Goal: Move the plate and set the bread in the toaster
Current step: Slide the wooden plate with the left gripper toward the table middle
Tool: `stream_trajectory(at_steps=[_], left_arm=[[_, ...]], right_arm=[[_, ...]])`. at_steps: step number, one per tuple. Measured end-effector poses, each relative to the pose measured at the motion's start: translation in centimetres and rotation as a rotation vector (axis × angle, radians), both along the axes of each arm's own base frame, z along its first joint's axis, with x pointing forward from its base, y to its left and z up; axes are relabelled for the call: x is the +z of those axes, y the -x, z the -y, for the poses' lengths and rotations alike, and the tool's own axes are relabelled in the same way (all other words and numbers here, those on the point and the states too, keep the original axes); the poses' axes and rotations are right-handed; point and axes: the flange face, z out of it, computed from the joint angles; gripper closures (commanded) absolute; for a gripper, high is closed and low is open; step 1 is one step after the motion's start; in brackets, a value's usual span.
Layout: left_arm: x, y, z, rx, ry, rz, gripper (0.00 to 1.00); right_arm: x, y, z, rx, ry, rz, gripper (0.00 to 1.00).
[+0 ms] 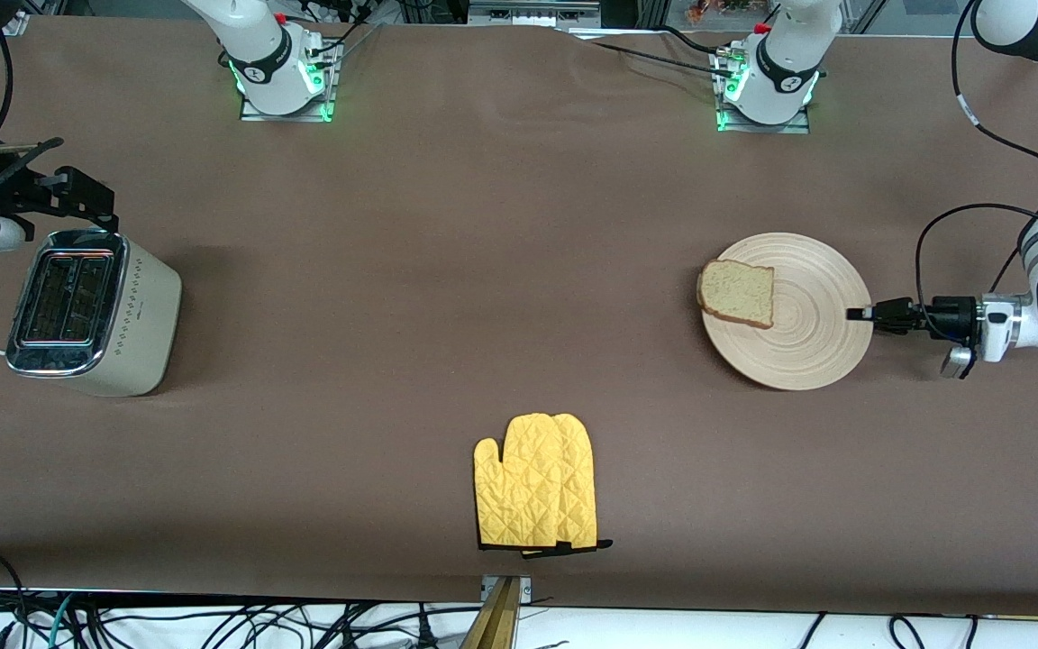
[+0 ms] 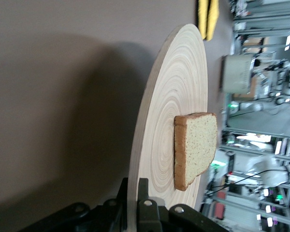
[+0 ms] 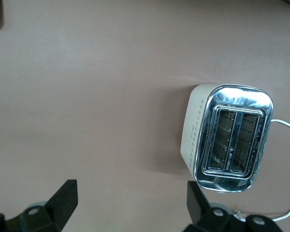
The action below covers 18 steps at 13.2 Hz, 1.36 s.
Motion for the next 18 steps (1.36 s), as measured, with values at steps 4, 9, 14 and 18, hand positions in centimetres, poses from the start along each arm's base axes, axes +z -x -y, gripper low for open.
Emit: stream_trajectory(at_steps=[4,9,14,18], left_arm=[[1.8,-4.2,12.5,-0.094,0.105,0.003,1.00],[0.4,-6.4,30.8,-0.172,0.040,0.037,1.00],[-4.3,-4.0,39.7,-0.104,-0.006,0.012,1.00],[-5.0,-3.3,42.0,-0.074,-0.005,0.005,0.01]], right_arm=[[0.0,0.0,0.0,0.000,0.000,0.000,0.00],[0.0,0.0,-0.1,0.001,0.000,-0.001,0.00],[0.0,0.0,0.0,-0.001,0.000,-0.001,0.00],[-0.1,0.0,-0.1,0.001,0.000,-0.001,0.00]])
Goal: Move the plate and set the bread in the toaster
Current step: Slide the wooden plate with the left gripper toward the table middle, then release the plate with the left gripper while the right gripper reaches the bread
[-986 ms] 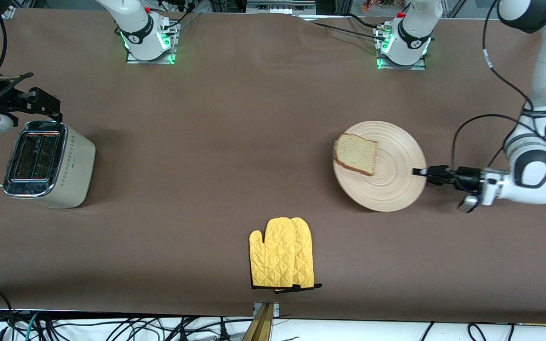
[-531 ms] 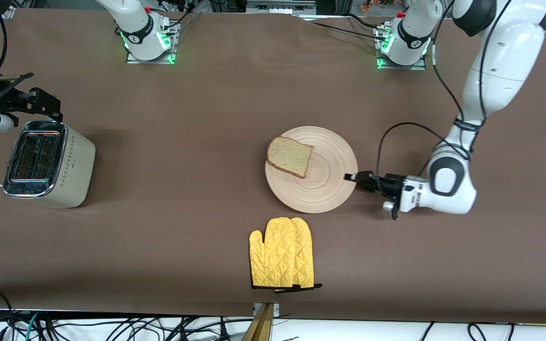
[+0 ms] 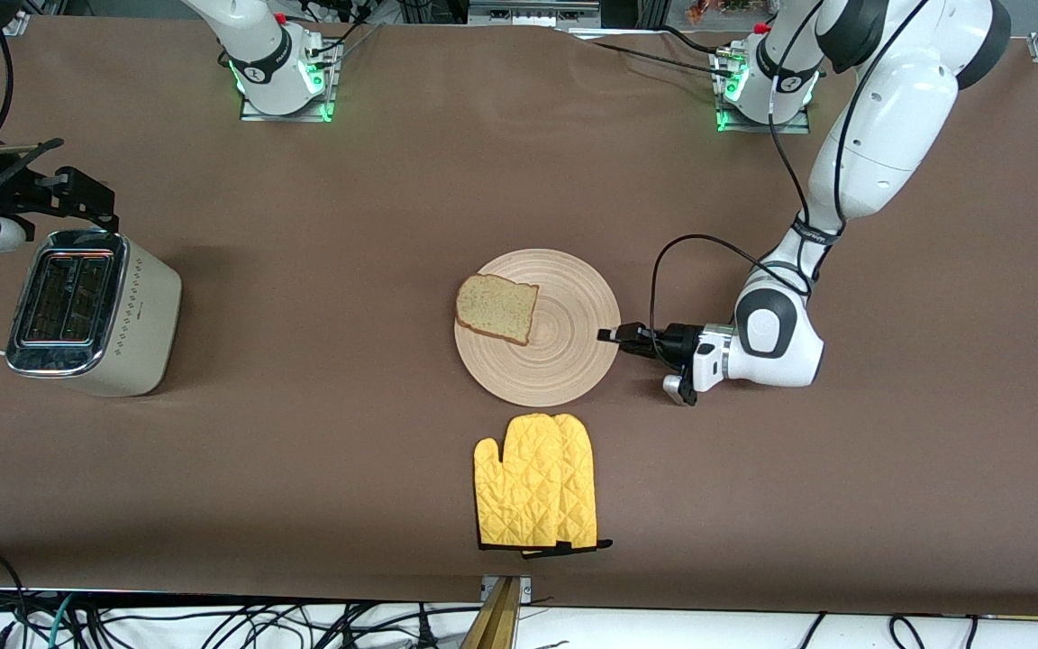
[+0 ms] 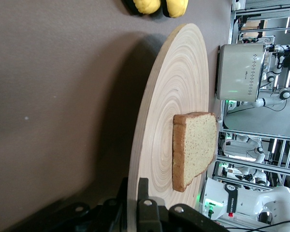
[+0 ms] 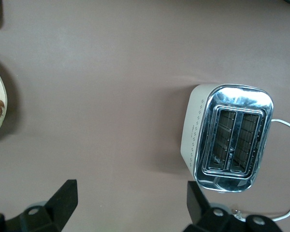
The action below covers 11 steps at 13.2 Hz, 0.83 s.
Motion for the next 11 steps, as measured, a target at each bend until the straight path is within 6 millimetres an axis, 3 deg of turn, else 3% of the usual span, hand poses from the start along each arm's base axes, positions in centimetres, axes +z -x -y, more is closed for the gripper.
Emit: stream_trajectory(at_steps=[3,5,7,9,11], left_arm=[[0.1,-0.3,-0.8,0.012,-0.007,0.004,0.00],[1.0,-1.1,-2.5,-0.006,-0.040,0.036,0.00],[3.8,-2.4,-5.8,-0.090,-0.143,0.094,0.00],[7.9,-3.5,-9.4,-0.177,-0.260,0.120,0.00],[12.0,-4.2,-11.4,-0.238,-0.394,0.164,0.00]], right_arm=[[0.0,0.0,0.0,0.000,0.000,0.000,0.00],[-0.1,0.0,-0.1,0.004,0.000,-0.004,0.00],[-0.5,-0.1,-0.8,0.018,0.001,-0.013,0.00],[-1.4,-0.3,-1.6,0.032,-0.013,-0.031,0.00],[-2.4,-0.7,-3.0,0.044,-0.069,-0.050,0.00]])
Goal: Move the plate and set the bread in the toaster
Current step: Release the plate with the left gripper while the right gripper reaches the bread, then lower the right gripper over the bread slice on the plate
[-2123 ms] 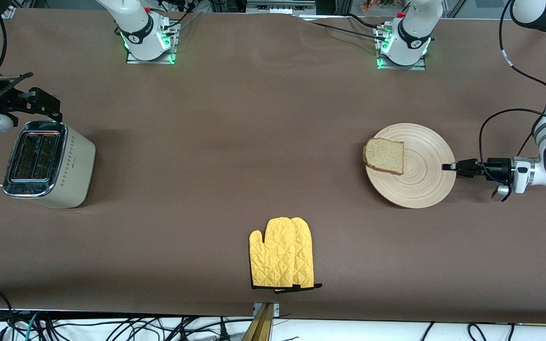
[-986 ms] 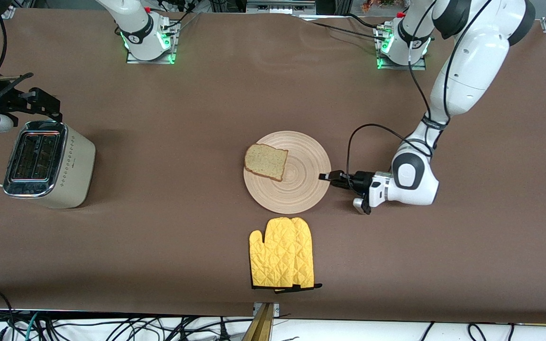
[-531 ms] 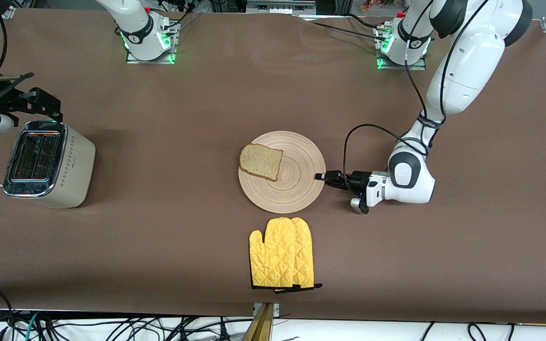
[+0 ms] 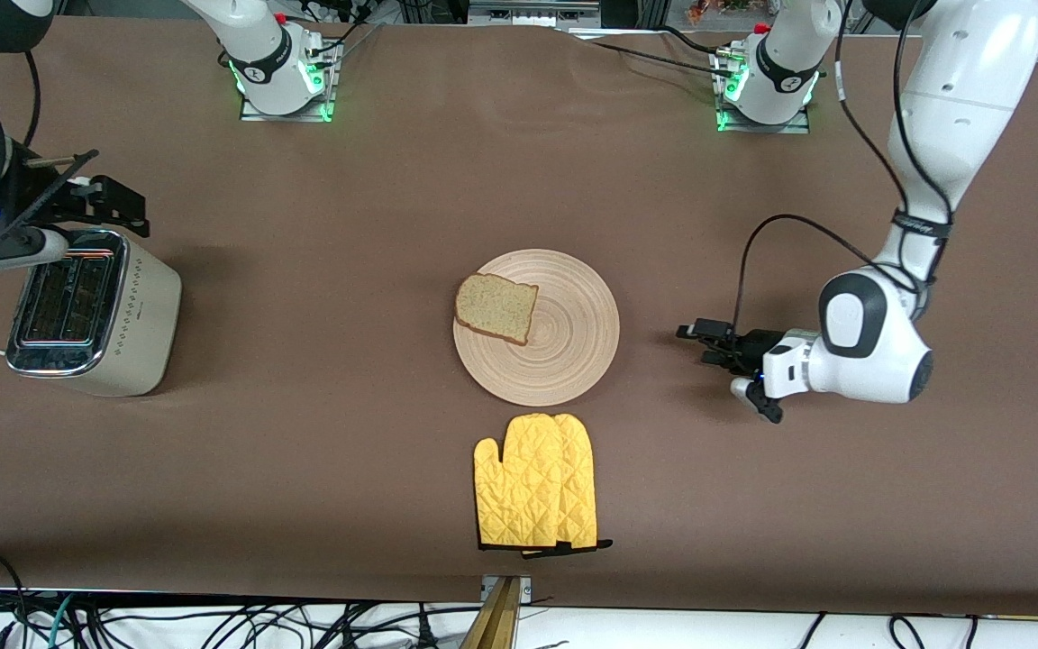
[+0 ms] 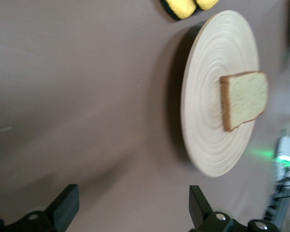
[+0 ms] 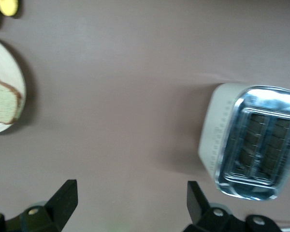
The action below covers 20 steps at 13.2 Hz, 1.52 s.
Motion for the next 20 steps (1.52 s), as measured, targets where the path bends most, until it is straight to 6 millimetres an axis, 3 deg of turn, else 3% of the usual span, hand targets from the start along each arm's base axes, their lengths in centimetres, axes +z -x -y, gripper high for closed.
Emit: stream_trajectory(at_steps=[2,4,8,11,14,16,18,20], left_arm=[[3.9,-0.3,-1.1,-0.061,-0.143,0.042,0.00],[9.1,-0.6,-2.4,-0.075,-0.319,0.098,0.00],[23.3,0.5,-3.6,0.036,-0.514,0.236,0.00],[29.8,3.0,-4.8,0.099,-0.611,0.258,0.00],[34.6,5.4,-8.2,0.213,-0.638,0.282,0.00],[36.1,6.9,-9.9,0.252,-0.640,0.282,0.00],[36.4,7.7,-8.7,0.245,-0.640,0.261,0.00],[36.3,8.1,-7.6,0.236,-0.643,0.239,0.00]], right_arm=[[-0.9,-0.4,-3.4,0.024,-0.026,0.008,0.00],[-2.8,-1.0,-8.1,0.003,-0.036,0.013,0.00],[-9.6,-2.4,-18.4,-0.037,-0.044,0.044,0.00],[-15.3,-3.8,-22.5,-0.067,-0.130,0.042,0.00],[-19.3,-4.8,-25.0,-0.161,-0.209,0.057,0.00],[-21.8,-4.9,-26.7,-0.235,-0.233,0.048,0.00],[-25.1,-4.0,-29.5,-0.273,-0.226,0.033,0.00],[-28.7,-2.8,-30.8,-0.307,-0.193,-0.010,0.00]])
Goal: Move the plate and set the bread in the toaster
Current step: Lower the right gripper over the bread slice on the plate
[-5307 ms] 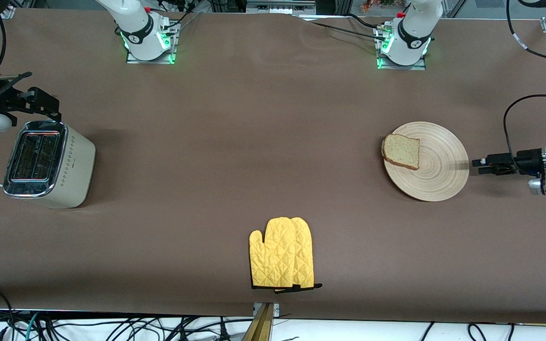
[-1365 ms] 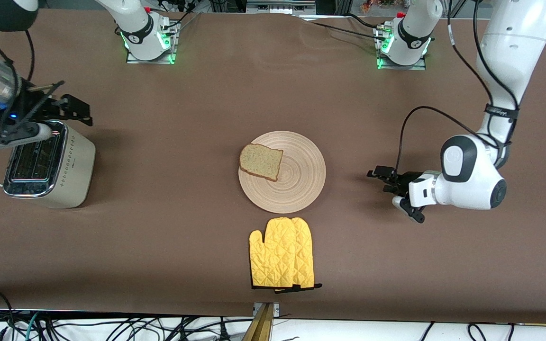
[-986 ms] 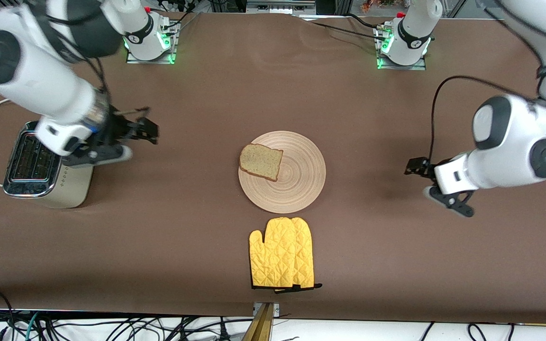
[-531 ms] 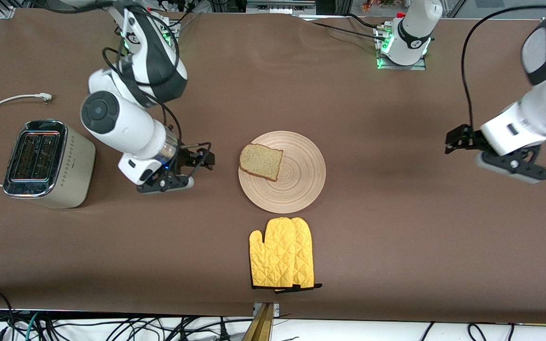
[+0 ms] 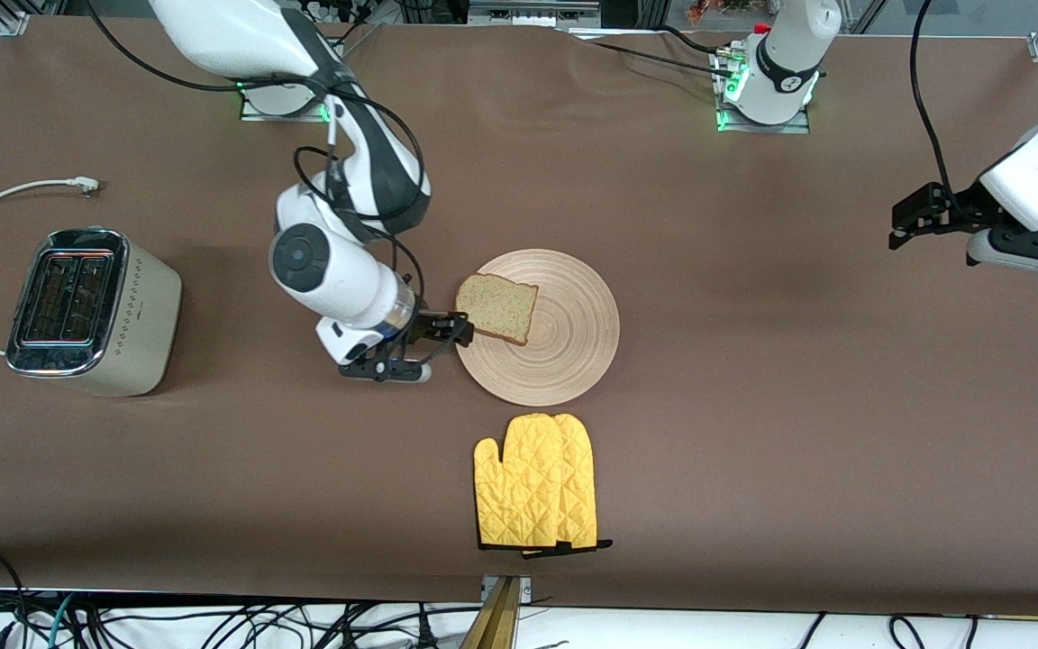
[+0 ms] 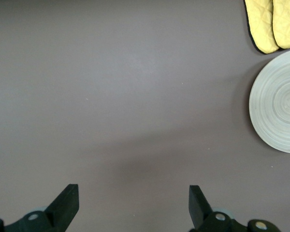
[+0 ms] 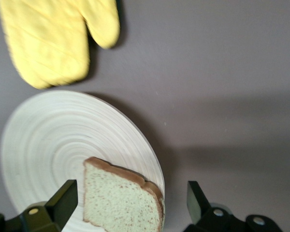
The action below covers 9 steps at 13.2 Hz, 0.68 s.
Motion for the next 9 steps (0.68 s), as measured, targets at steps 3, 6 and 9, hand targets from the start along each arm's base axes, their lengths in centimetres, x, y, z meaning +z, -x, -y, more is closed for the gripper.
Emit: stream_trajectory(at_steps=[3,6,9], left_arm=[[0.0,0.0,-0.1,0.004,0.000,-0.005,0.00],[-0.1,0.1,-0.2,0.006,0.000,-0.008,0.00],[-0.1,0.1,-0.2,0.007,-0.001,-0.012,0.00]], right_arm=[[-4.0,1.7,0.7,-0.011,0.042,-0.069,0.00],[-5.9,2.6,1.7,-0.100,0.075,-0.125,0.00],[-6.6,3.6,1.6,-0.138,0.085,-0.156,0.01]])
